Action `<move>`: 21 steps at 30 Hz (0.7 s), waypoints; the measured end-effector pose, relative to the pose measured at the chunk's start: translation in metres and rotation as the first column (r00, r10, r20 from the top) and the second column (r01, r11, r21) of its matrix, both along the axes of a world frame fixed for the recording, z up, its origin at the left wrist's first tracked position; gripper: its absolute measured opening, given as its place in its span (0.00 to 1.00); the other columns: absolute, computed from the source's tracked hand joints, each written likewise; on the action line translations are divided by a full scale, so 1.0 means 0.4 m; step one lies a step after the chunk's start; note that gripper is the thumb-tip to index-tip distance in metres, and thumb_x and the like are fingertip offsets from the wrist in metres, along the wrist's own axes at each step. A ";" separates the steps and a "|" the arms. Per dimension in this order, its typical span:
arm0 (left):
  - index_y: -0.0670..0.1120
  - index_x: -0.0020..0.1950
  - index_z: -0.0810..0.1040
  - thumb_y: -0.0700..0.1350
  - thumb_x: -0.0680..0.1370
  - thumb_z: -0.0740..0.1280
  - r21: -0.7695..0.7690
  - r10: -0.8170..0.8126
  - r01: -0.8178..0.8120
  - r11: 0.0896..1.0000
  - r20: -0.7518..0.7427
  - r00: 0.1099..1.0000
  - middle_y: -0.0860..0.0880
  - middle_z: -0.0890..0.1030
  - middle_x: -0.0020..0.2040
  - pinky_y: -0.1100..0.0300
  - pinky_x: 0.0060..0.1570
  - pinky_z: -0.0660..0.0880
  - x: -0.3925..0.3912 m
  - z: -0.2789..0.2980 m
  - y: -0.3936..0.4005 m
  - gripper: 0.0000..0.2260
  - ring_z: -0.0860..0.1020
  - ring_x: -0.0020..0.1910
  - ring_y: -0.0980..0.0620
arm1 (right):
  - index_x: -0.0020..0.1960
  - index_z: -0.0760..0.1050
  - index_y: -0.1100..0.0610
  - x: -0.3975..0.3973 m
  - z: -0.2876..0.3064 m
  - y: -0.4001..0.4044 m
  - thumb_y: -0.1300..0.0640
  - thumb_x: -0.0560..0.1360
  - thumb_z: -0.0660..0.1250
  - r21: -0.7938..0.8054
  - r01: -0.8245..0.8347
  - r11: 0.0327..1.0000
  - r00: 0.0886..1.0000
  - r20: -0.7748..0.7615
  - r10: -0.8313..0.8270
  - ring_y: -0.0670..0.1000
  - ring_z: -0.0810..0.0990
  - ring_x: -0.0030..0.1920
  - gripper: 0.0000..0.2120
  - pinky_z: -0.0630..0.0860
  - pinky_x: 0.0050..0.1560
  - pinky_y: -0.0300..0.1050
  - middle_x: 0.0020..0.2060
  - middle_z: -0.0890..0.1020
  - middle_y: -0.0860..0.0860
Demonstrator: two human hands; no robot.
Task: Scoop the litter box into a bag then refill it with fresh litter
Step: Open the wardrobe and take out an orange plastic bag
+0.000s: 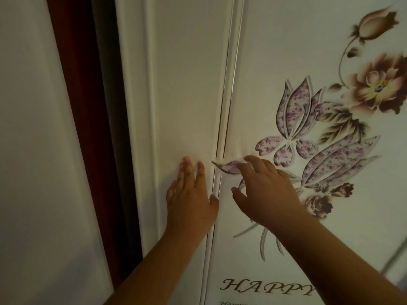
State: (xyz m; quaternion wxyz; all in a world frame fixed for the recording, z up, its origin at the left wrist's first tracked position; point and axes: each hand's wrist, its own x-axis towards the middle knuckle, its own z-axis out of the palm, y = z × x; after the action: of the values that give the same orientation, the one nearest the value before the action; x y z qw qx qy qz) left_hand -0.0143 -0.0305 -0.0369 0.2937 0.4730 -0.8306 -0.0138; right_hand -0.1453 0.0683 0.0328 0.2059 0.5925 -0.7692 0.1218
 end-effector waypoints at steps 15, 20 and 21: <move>0.55 0.82 0.51 0.47 0.83 0.65 0.279 0.004 0.185 0.942 -0.561 0.828 0.47 0.69 0.75 0.42 0.68 0.74 0.326 0.060 -0.254 0.32 0.73 0.71 0.43 | 0.83 0.49 0.51 0.268 -0.017 -0.152 0.42 0.81 0.60 0.013 -0.163 0.987 0.985 0.055 0.162 0.50 0.45 0.82 0.36 0.53 0.78 0.52 0.83 0.45 0.48; 0.48 0.74 0.68 0.49 0.85 0.61 0.329 -0.001 0.146 0.933 -0.404 0.915 0.45 0.79 0.65 0.46 0.63 0.77 0.364 0.046 -0.285 0.17 0.79 0.63 0.43 | 0.83 0.46 0.51 0.315 -0.038 -0.191 0.42 0.81 0.60 0.009 -0.180 0.984 0.981 0.067 0.179 0.49 0.41 0.82 0.38 0.52 0.80 0.52 0.82 0.41 0.48; 0.48 0.72 0.69 0.50 0.84 0.61 0.334 -0.012 0.152 0.930 -0.388 0.921 0.45 0.80 0.64 0.46 0.63 0.77 0.368 0.036 -0.293 0.17 0.79 0.63 0.43 | 0.83 0.46 0.50 0.319 -0.048 -0.196 0.42 0.81 0.60 0.009 -0.178 0.984 0.981 0.074 0.177 0.49 0.41 0.82 0.38 0.53 0.80 0.53 0.82 0.41 0.47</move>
State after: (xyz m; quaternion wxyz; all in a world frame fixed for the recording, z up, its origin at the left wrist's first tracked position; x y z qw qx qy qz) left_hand 0.1331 -0.1476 -0.0224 0.3570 0.4710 -0.7607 -0.2684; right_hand -0.0175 -0.0102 0.0135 0.1615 0.6556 -0.7211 0.1552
